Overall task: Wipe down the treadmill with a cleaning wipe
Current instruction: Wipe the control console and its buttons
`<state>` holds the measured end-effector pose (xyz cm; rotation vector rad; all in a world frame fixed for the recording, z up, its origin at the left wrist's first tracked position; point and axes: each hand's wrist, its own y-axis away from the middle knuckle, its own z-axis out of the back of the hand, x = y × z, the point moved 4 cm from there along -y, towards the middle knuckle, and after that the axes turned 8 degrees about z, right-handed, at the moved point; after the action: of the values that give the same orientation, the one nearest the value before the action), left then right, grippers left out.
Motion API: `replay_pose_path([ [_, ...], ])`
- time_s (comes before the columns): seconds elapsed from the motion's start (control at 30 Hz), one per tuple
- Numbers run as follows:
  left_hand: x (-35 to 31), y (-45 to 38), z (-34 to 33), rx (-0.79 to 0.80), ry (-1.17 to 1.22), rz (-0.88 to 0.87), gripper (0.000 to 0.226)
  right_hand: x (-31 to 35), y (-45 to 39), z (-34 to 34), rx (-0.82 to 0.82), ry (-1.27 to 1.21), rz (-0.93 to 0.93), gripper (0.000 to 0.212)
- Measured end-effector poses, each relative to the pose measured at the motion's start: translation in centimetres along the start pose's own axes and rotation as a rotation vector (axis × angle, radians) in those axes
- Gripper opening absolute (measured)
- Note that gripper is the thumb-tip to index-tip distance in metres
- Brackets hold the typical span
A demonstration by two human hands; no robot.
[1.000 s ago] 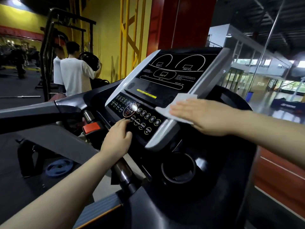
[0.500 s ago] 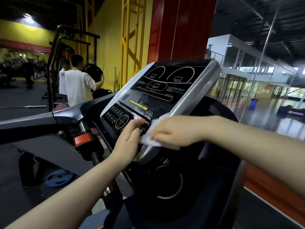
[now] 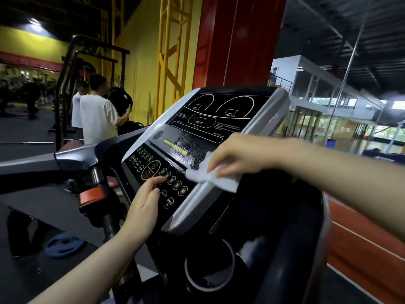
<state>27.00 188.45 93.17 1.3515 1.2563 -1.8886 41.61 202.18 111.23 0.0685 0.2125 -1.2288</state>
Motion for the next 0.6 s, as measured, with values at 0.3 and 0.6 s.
replay_pose_path([
  [0.3,-0.9,1.2,-0.9,0.164,-0.122,-0.203,0.047,-12.3,8.0,9.7,-0.274,0.116,-0.507,0.024],
  [0.6,-1.3,1.4,-1.0,0.186,-0.126,-0.237,0.046,0.4,2.5,-1.9,-0.046,0.171,0.170,0.036],
])
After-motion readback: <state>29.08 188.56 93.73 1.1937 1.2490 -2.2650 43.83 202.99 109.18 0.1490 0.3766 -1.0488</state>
